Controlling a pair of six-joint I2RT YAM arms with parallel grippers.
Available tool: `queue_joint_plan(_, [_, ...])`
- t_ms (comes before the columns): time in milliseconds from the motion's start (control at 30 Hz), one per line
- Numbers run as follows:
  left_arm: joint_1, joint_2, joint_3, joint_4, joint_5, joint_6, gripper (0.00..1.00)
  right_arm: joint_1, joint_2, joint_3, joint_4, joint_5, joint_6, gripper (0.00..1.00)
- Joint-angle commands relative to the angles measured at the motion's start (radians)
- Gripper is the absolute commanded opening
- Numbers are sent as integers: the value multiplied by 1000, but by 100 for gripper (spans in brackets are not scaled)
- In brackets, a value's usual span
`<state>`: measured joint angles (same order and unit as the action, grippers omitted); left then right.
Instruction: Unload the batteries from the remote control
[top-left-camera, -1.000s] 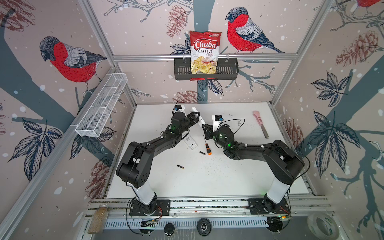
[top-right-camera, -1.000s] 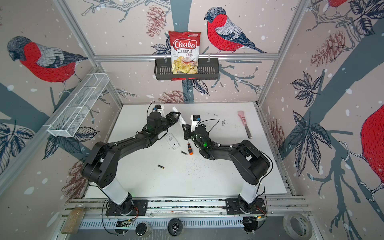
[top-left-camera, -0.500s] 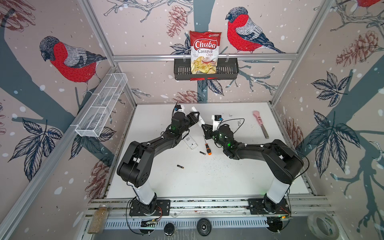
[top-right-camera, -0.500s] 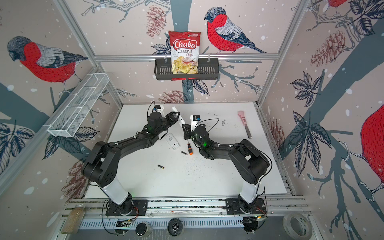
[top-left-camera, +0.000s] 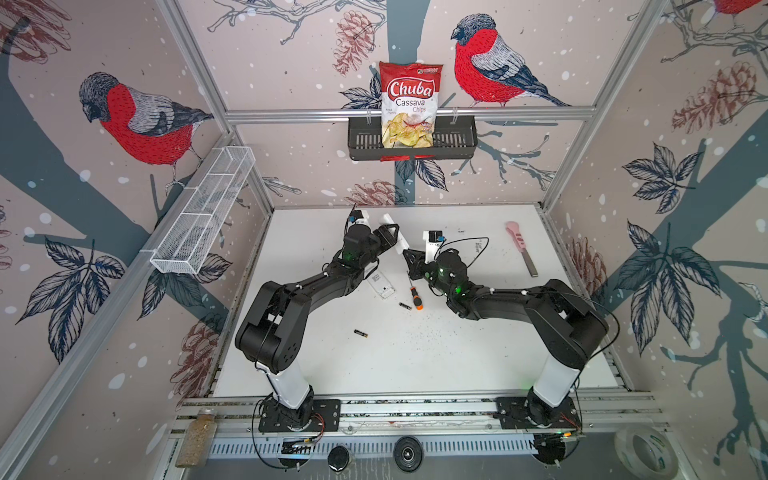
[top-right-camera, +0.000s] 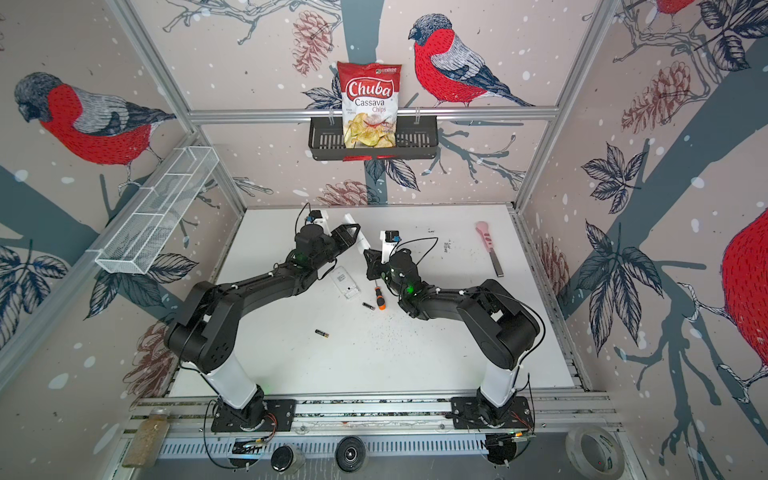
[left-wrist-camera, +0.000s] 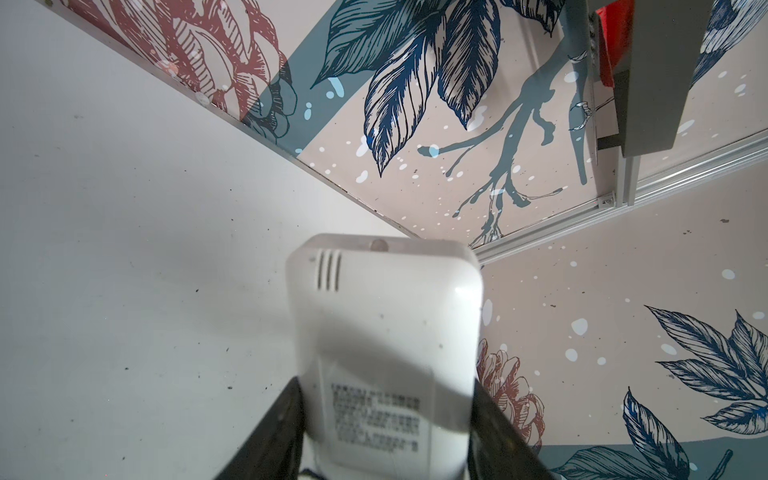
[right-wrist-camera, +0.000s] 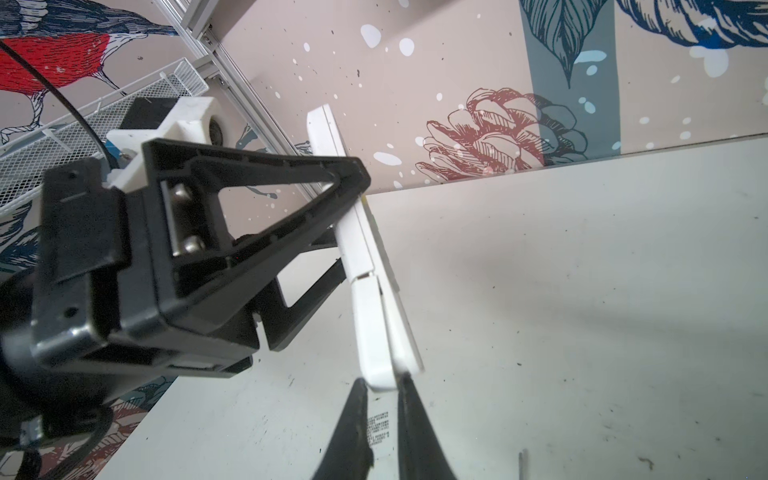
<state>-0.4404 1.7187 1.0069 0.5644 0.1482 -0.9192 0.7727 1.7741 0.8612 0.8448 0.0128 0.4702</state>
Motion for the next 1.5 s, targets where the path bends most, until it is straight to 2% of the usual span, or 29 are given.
queue_joint_plan(0, [-2, 2, -2, 46, -2, 3, 37, 5, 5, 14, 64, -30, -4, 18])
queue_joint_plan(100, [-1, 0, -2, 45, -2, 3, 37, 3, 17, 31, 45, -32, -5, 28])
queue_joint_plan(167, [0, 0, -4, 45, -2, 3, 37, 3, 24, 38, 40, -34, -3, 31])
queue_joint_plan(733, [0, 6, 2, 40, -3, 7, 37, -4, 49, 82, 33, -61, 1, 19])
queue_joint_plan(1033, [4, 17, 2, 44, -2, 7, 37, 0, 25, 55, 42, -66, 4, 18])
queue_joint_plan(1200, [5, 22, 2, 47, -4, 6, 37, 2, 21, 47, 43, -74, 7, 24])
queue_joint_plan(1467, [3, 23, -1, 49, -4, 1, 37, 6, 28, 60, 42, -77, 8, 25])
